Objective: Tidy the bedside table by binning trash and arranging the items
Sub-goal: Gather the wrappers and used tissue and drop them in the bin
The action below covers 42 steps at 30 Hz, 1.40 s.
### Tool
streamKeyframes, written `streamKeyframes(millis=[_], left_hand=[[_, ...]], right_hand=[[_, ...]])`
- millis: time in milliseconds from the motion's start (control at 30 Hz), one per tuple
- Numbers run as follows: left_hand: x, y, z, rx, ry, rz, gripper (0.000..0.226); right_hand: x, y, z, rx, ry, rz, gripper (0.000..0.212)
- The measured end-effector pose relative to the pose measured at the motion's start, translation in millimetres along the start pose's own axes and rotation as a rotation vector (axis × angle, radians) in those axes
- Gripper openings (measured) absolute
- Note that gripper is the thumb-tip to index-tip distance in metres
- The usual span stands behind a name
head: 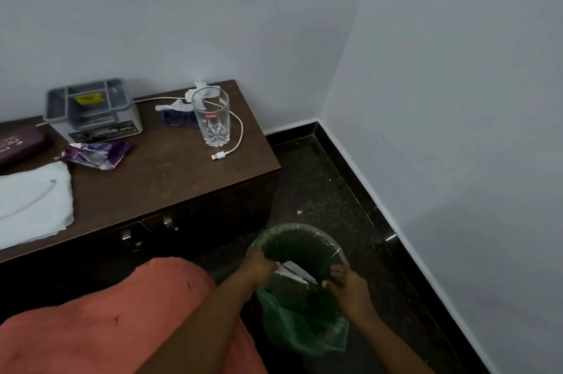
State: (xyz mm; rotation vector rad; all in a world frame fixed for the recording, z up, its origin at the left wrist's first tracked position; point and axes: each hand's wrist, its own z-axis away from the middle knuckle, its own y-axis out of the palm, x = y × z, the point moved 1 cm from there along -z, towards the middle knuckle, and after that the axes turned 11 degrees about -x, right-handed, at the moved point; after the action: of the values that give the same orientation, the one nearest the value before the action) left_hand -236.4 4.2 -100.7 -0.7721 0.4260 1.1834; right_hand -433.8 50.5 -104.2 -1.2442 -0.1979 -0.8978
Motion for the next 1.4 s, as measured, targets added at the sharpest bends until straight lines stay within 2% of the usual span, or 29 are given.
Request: streamKeyframes(millis=[100, 200, 333, 467, 567, 667, 833, 1067, 1267, 1400], left_hand=[[-4, -8, -2, -0.106, -0.077, 0.049, 0.061], [-16, -24, -8, -0.204, -0.144, 0.367, 0.082], [-32, -87, 2, -0.414, -0.059, 0.748, 0.066], [-22, -177, 11, -0.658, 0.065, 0.869, 0.051], [-11, -242, 10, -0.8, 0.134, 0.792, 0.049], [-3, -300, 0, -0.878, 0.163, 0.651, 0.047], [-2, -362, -39, -0.861, 0.143, 0.52, 0.047], [-3, -382, -70, -0.697, 0.096, 0.447, 0.035], [-5, -375, -78, -0.661, 0.242, 0.028, 0.038], [-6, -372, -76, -0.679, 0.29, -0.132, 0.045]], right_hand=[[3, 4, -6, -0.031, -0.011, 0.016, 0.033], [27, 9, -10, -0.044, -0.033, -0.062, 0.033], [86, 19, -7, 0.023, -0.119, -0.224, 0.03], [159, 41, 2, 0.17, -0.214, -0.326, 0.029], [214, 66, 7, 0.223, -0.278, -0.424, 0.029], [264, 96, 10, 0.283, -0.257, -0.557, 0.032], [333, 156, 5, 0.378, -0.129, -0.683, 0.043], [378, 200, -4, 0.487, -0.104, -0.614, 0.061], [387, 225, -11, 0.576, -0.133, -0.66, 0.064], [391, 219, -12, 0.554, -0.113, -0.703, 0.06]])
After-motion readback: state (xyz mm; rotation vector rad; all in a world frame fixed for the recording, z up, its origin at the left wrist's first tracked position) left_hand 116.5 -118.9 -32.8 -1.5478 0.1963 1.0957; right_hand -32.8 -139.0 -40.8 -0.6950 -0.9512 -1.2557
